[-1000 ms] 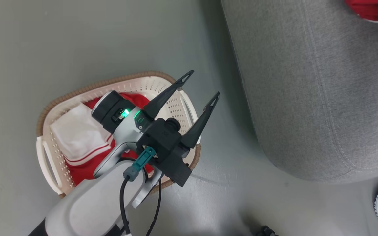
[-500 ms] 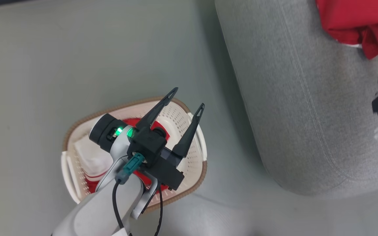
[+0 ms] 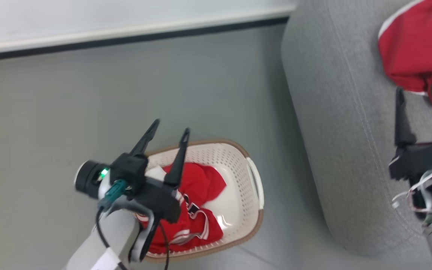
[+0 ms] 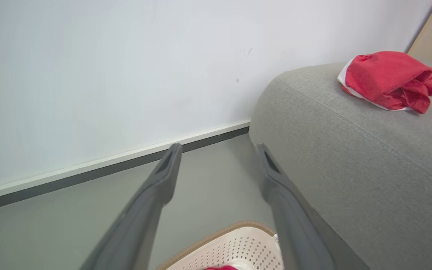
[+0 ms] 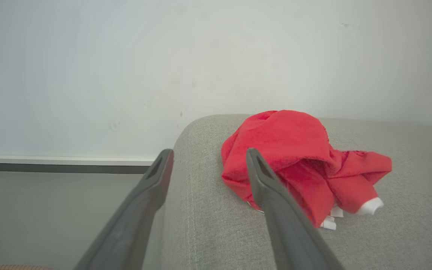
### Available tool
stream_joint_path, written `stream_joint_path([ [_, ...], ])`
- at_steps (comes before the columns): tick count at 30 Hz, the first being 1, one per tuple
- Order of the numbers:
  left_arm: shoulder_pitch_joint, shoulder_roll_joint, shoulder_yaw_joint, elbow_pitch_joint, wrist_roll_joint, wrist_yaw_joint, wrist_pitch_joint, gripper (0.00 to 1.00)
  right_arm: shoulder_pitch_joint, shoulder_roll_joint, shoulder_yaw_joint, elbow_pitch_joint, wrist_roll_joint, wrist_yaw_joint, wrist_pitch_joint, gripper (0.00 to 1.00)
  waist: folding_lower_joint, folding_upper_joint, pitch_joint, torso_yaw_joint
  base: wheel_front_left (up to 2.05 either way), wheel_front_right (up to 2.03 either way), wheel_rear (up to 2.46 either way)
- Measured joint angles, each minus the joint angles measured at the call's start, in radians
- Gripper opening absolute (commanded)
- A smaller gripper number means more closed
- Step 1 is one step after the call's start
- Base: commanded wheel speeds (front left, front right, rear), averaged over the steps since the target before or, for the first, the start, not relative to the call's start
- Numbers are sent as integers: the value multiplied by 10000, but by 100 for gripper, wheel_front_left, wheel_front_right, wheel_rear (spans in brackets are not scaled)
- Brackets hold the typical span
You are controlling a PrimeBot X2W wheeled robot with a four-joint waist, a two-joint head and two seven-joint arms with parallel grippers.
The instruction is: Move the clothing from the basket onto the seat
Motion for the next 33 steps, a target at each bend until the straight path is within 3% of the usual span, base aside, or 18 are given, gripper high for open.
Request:
stream_joint_path([
  [15, 2318, 627, 1478, 345, -334, 92, -4, 100, 2844, 1340, 704, -1482, -138, -495, 2, 100, 0, -1, -2065, 950, 0, 0, 0],
  [33, 4905, 602, 2947, -631, -119, 102, -4, 100, 5371, 1492, 740, -3099, -353, -805, 2, 100, 0, -1, -4035, 950, 0, 0, 0],
])
